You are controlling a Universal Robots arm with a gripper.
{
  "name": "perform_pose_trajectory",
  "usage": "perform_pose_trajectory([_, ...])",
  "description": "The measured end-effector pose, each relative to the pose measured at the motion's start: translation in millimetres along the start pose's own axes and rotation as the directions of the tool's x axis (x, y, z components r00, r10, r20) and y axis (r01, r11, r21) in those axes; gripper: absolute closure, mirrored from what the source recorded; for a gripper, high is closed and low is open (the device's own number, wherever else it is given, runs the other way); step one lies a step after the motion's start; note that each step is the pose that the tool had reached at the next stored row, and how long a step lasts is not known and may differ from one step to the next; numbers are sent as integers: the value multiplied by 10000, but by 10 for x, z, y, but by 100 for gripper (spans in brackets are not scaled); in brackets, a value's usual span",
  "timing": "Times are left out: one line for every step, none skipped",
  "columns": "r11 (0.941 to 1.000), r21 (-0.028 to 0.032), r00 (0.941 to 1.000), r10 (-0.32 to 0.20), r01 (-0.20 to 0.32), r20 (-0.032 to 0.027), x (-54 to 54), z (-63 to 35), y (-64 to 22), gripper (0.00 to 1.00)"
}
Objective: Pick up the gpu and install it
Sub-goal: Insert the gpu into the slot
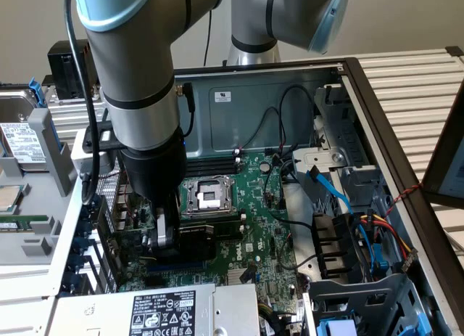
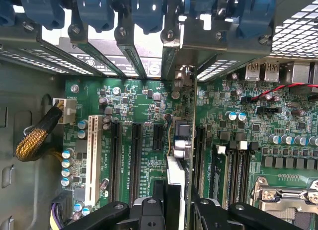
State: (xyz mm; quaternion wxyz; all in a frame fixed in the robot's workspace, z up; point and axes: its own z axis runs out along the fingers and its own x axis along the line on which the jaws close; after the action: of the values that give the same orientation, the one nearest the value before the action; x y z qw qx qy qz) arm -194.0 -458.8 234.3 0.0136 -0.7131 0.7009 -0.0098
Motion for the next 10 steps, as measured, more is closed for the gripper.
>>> perform_pose_trajectory([10000,2,10000,-3,3,2,0,0,0,72])
perform_pose_trajectory([10000,3,10000,-7,7,4,0,0,0,72])
perform_pose_trajectory([10000,5,10000,-10,10,6,0,0,0,72])
perform_pose_trajectory([10000,7,10000,-12,12,9,1,0,0,72])
perform_pose_trajectory([10000,9,10000,-14,14,11,1,0,0,72])
perform_pose_trajectory([10000,11,10000,-14,14,14,1,0,0,72])
perform_pose_trajectory([10000,13,10000,-16,16,16,1,0,0,72])
perform_pose_trajectory([10000,14,10000,-16,16,19,1,0,-1,72])
perform_pose_trajectory([10000,16,10000,-16,16,21,1,1,-1,72])
perform_pose_trajectory([10000,16,10000,-16,16,22,1,0,0,72])
